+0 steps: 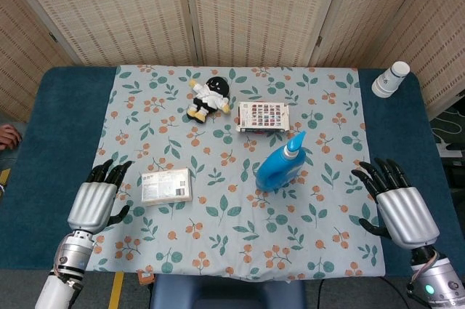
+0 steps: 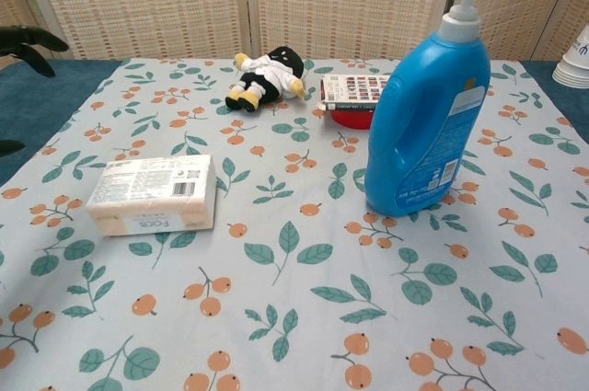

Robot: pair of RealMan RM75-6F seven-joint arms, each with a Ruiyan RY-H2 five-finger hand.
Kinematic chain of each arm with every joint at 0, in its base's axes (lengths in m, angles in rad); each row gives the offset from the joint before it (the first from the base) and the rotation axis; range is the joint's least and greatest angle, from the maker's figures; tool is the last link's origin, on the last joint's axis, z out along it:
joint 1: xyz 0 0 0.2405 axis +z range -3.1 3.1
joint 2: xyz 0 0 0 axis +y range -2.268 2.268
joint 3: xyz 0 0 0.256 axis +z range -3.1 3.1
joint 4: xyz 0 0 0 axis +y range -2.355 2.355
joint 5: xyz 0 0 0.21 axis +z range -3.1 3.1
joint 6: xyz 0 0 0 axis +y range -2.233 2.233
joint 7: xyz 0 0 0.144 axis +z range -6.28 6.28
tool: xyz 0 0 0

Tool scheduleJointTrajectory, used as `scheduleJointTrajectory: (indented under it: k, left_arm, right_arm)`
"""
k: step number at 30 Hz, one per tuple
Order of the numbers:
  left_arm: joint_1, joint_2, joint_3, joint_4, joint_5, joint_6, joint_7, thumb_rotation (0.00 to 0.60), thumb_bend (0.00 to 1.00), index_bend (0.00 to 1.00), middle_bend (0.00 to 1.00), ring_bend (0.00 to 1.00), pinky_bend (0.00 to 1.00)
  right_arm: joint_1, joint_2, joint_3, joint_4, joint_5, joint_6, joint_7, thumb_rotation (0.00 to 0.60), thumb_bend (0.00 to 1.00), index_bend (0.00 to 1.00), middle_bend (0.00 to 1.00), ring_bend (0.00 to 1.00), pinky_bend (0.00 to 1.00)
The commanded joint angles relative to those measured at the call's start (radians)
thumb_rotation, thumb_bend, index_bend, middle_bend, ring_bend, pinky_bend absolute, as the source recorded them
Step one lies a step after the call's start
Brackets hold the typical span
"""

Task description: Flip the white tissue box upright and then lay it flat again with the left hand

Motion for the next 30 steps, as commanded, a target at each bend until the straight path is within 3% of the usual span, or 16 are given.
scheduleJointTrajectory:
  k: [1,8,14,22,30]
  left_arm:
    - [-0.094,-0.137,-0.065,-0.046,-0.126,0.079,0.176,0.600,0.28,0.04,0.13,0.00,0.10]
    - [-0.239,-0.367,-0.145,0.059,-0.282,0.180,0.363,0.600,0.28,0.05,0.14,0.00,0.10]
    - [-0.312,-0.479,-0.171,0.202,-0.365,0.194,0.406,0.600,0.28,0.04,0.14,0.00,0.10]
    - [-0.380,-0.561,-0.212,0.301,-0.460,0.250,0.473,0.600,0.28,0.05,0.14,0.00,0.10]
    - [-0.396,-0.580,-0.206,0.330,-0.538,0.249,0.474,0.600,0.22,0.03,0.14,0.00,0.09]
  right_arm:
    - [-0.002,0.002,-0.001,-0.006,0.000,0.000,-0.004,0.600,0.11,0.17,0.11,0.00,0.06]
    - [-0.008,0.014,-0.002,-0.016,-0.017,0.011,0.010,0.600,0.11,0.17,0.11,0.00,0.06]
    - [-0.014,0.028,0.001,-0.016,-0.019,0.022,0.033,0.600,0.11,0.17,0.11,0.00,0.06]
    - [-0.015,0.038,0.004,-0.019,-0.025,0.022,0.051,0.600,0.11,0.17,0.11,0.00,0.06]
    - [-0.017,0.050,0.008,-0.019,-0.026,0.027,0.070,0.600,0.11,0.17,0.11,0.00,0.06]
